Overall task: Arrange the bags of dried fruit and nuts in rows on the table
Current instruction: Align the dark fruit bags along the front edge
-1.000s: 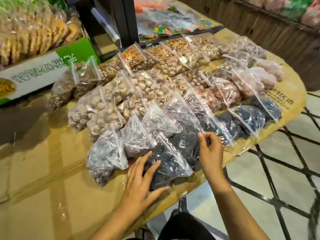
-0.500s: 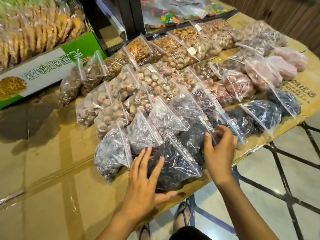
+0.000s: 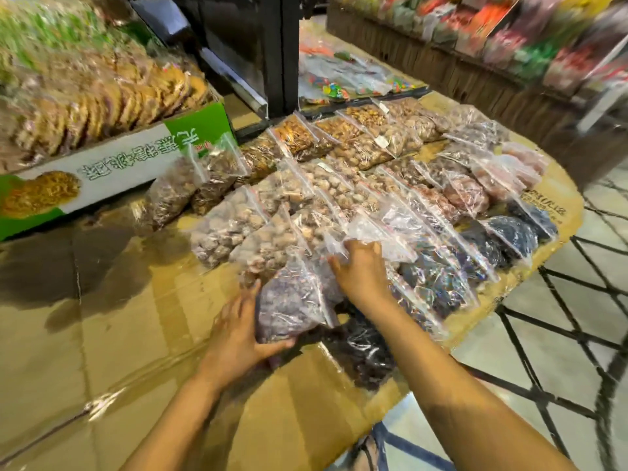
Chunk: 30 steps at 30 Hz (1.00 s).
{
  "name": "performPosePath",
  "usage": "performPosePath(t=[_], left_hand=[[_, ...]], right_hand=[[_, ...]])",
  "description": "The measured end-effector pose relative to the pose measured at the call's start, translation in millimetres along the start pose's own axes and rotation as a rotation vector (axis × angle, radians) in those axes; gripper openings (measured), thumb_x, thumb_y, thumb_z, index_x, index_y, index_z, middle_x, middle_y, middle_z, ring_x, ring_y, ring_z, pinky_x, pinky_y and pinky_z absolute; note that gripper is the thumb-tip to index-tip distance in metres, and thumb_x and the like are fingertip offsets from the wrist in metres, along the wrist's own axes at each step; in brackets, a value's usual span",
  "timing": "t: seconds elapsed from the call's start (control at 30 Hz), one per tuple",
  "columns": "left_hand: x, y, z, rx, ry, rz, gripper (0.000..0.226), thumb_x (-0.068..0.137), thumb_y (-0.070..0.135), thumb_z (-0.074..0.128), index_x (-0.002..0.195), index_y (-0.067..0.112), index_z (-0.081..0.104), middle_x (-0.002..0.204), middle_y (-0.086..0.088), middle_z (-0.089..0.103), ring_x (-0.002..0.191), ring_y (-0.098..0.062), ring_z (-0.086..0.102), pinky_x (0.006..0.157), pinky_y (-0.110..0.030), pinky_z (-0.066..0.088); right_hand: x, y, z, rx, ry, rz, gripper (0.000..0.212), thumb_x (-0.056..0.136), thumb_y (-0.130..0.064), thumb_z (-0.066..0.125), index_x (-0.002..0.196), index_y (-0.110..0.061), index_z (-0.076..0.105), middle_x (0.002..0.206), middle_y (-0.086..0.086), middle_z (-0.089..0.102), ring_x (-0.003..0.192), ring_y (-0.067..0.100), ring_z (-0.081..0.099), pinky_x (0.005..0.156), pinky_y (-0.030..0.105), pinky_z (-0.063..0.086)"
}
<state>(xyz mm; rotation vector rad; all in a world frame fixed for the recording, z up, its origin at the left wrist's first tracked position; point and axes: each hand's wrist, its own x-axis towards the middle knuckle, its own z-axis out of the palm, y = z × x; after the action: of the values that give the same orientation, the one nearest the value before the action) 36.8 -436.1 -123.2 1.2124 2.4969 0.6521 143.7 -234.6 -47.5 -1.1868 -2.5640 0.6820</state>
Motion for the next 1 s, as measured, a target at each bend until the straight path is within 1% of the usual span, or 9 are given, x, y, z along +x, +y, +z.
performPosePath(t=[0.07,0.13,0.2,0.27,0.33,0.47,0.6,0.7,1.0], left_hand=[[8.2,-4.1,-0.6,-0.028,-0.050,0.048,0.136,0.050,0.099,0.041,0.153,0.015,0.015,0.152,-0.009,0.034,0.139,-0.029,0.033,0.113,-0.044,0.029],[17.1,0.9,0.7,-0.095,-0.070,0.080,0.135,0.050,0.092,0.055,0.153,0.015,0.014,0.151,-0.008,0.036,0.137,-0.027,0.034,0.113,-0.039,0.030],[20.3,9.2,0.2,-0.182,-0.068,0.072,0.128,0.050,0.074,0.075,0.150,0.017,0.021,0.145,-0.007,0.041,0.133,-0.025,0.039,0.109,-0.034,0.033],[19.0,14.1,-2.0,-0.240,-0.021,0.089,0.116,0.049,0.058,0.080,0.145,0.016,0.031,0.138,-0.007,0.047,0.126,-0.024,0.044,0.101,-0.030,0.036],[14.0,16.9,-4.7,-0.279,0.022,0.093,0.110,0.052,0.043,0.088,0.144,0.016,0.034,0.138,-0.007,0.047,0.125,-0.023,0.044,0.099,-0.031,0.038],[13.2,33.2,-2.3,-0.269,0.087,0.079,0.110,0.056,0.042,0.089,0.146,0.017,0.030,0.140,-0.005,0.044,0.127,-0.021,0.041,0.101,-0.033,0.038],[13.1,42.0,13.9,-0.213,-0.013,0.050,0.121,0.059,0.058,0.082,0.151,0.015,0.016,0.149,-0.006,0.033,0.137,-0.024,0.034,0.109,-0.031,0.030],[14.9,41.8,13.3,-0.188,-0.037,0.025,0.130,0.051,0.082,0.064,0.152,0.018,0.013,0.151,-0.003,0.031,0.138,-0.021,0.032,0.113,-0.033,0.028],[10.3,47.5,10.4,-0.260,-0.036,-0.004,0.123,0.056,0.077,0.069,0.152,0.032,0.005,0.158,0.005,0.016,0.143,-0.014,0.019,0.117,-0.035,0.022]], right_hand=[[2.2,-8.6,7.8,0.084,0.022,0.098,0.027,0.091,-0.024,0.057,0.109,-0.004,0.061,0.097,0.016,0.064,0.104,0.030,0.051,0.077,0.036,0.045],[3.1,-9.7,8.9,0.232,0.002,0.151,0.011,0.091,-0.018,0.056,0.094,-0.010,0.063,0.079,0.011,0.062,0.078,0.029,0.059,0.066,0.034,0.046],[0.5,-8.3,5.3,0.264,-0.018,0.121,0.022,0.093,-0.016,0.055,0.073,-0.023,0.052,0.059,0.001,0.049,0.054,0.017,0.048,0.052,0.030,0.039],[-2.7,-8.8,-4.7,0.319,-0.078,0.098,0.023,0.094,-0.016,0.055,0.073,-0.021,0.048,0.055,-0.005,0.040,0.045,0.010,0.037,0.043,0.023,0.031],[-2.0,-8.9,-17.1,0.377,-0.153,0.078,0.018,0.095,-0.020,0.054,0.078,-0.017,0.050,0.058,-0.006,0.043,0.040,0.007,0.039,0.040,0.018,0.033],[10.4,6.1,-36.0,0.350,-0.237,0.020,0.026,0.093,-0.023,0.057,0.083,0.001,0.056,0.062,0.007,0.046,0.050,0.018,0.044,0.048,0.031,0.039],[11.5,22.5,-28.6,0.345,-0.241,-0.008,0.032,0.089,-0.029,0.064,0.067,-0.014,0.045,0.057,0.000,0.037,0.047,0.013,0.034,0.048,0.027,0.030],[11.6,31.0,-26.2,0.388,-0.163,-0.010,0.033,0.090,-0.033,0.061,0.068,-0.011,0.049,0.052,-0.004,0.037,0.045,0.012,0.032,0.047,0.026,0.028],[17.6,36.2,-29.1,0.232,-0.009,-0.069,0.014,0.094,-0.027,0.055,0.087,-0.017,0.061,0.071,-0.004,0.060,0.060,0.015,0.053,0.060,0.035,0.048]])
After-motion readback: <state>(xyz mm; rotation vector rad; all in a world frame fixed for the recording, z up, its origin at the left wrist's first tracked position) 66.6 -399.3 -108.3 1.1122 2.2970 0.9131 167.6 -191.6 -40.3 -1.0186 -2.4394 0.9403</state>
